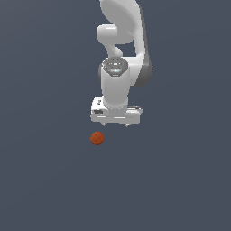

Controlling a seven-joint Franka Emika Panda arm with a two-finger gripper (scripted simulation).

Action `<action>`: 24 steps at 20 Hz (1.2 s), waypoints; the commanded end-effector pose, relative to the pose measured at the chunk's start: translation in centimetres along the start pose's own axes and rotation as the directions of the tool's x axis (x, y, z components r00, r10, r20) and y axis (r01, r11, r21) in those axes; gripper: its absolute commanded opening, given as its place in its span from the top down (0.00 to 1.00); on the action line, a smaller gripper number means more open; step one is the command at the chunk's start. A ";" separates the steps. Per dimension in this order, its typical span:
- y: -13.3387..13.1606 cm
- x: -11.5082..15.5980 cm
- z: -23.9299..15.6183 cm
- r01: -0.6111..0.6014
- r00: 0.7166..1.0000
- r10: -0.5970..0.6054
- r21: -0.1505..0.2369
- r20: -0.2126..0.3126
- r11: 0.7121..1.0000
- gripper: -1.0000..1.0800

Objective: Pick up the object and move it to a goal position.

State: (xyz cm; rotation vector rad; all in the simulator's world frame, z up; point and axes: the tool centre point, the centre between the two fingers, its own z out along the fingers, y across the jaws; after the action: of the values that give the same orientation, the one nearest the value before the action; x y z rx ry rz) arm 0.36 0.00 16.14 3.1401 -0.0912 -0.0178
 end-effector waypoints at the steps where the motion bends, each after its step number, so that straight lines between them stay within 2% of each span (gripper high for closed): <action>1: 0.0 0.0 0.0 0.000 1.000 0.000 0.000 0.000 1.000 0.04; 12: -1.2 0.4 -1.8 0.016 1.000 -0.016 -0.011 -0.013 1.000 0.04; 24: 0.2 0.6 -0.7 0.092 0.996 -0.092 -0.012 -0.011 0.996 0.04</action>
State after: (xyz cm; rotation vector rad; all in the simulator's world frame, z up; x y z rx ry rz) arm 0.90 0.09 17.08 3.1303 0.0286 0.0008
